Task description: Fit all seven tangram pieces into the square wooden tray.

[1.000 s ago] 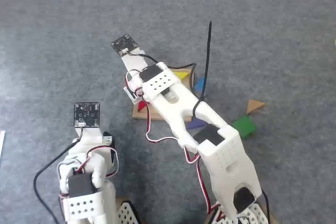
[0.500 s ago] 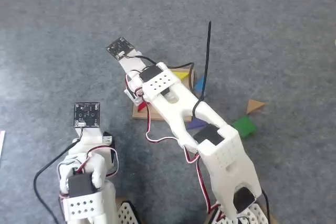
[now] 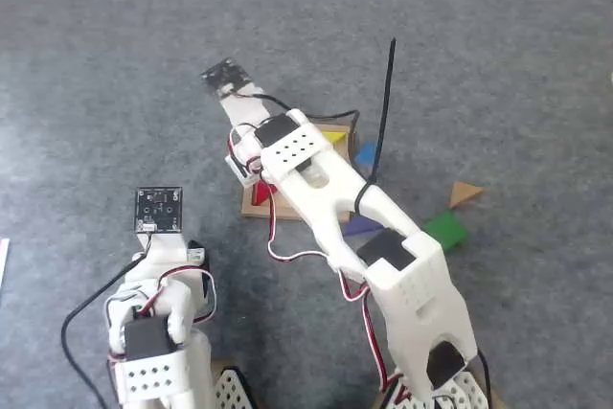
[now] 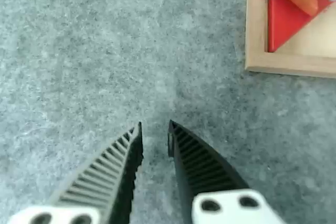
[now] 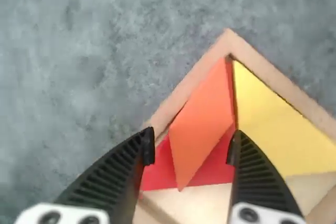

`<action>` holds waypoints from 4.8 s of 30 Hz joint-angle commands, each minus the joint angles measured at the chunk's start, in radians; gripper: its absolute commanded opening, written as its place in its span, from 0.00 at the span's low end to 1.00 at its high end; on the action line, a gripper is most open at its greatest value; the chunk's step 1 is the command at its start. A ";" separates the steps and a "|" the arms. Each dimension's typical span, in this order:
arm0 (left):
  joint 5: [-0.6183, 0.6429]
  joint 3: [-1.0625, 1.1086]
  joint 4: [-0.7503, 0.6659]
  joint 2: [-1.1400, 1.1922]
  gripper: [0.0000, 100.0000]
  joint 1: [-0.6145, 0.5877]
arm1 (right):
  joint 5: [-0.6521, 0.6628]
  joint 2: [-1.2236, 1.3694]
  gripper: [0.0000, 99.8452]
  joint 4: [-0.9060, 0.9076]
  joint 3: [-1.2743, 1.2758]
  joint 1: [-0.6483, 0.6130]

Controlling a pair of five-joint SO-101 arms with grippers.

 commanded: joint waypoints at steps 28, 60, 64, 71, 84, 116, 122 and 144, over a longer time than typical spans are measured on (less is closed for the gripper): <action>0.000 -0.012 0.003 -0.018 0.08 0.003 | 0.020 0.099 0.02 0.018 -0.180 0.015; 0.000 -0.012 0.003 -0.018 0.08 0.003 | -0.261 0.116 0.14 -0.137 -0.184 -0.116; 0.000 -0.012 0.003 -0.018 0.08 0.003 | -0.261 0.153 0.14 -0.133 -0.184 -0.151; 0.000 -0.012 0.003 -0.018 0.08 0.003 | -0.264 0.189 0.15 -0.133 -0.184 -0.154; 0.000 -0.012 0.003 -0.018 0.08 0.003 | -0.210 0.248 0.07 -0.010 -0.230 -0.116; 0.000 -0.012 0.003 -0.018 0.08 0.003 | -0.382 0.136 0.01 0.797 -0.749 0.394; 0.000 -0.012 0.003 -0.018 0.08 0.003 | -0.354 -0.097 0.01 0.797 -0.516 0.420; 0.000 -0.012 0.003 -0.018 0.08 0.003 | -0.425 -0.843 0.01 -0.048 0.769 0.232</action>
